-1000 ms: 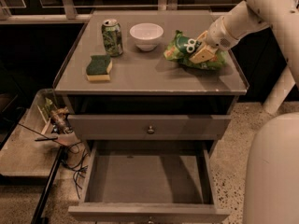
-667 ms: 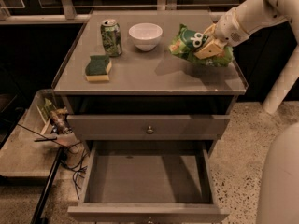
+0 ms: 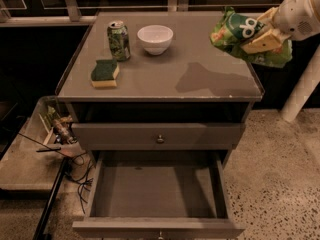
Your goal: Place green rice chip bag into middle drawer
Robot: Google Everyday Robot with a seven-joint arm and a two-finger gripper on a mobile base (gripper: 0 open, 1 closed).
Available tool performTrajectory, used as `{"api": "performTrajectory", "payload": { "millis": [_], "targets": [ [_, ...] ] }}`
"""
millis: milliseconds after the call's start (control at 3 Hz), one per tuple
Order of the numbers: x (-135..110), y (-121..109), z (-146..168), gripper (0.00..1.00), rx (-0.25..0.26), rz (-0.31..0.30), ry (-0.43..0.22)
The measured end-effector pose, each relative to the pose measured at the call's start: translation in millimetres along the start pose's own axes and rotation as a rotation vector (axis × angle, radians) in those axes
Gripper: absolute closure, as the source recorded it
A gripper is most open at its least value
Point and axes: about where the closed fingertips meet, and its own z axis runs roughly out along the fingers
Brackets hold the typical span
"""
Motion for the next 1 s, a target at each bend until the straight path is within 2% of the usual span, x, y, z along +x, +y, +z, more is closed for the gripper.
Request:
{"api": "performTrajectory", "payload": {
  "millis": [333, 667, 1000],
  "targets": [
    [4, 27, -42, 1.00, 0.108, 0.058, 0.048],
    [-19, 64, -88, 1.00, 0.245, 0.103, 0.059],
    [-44, 121, -100, 1.00, 0.299, 0.130, 0.060]
  ]
}}
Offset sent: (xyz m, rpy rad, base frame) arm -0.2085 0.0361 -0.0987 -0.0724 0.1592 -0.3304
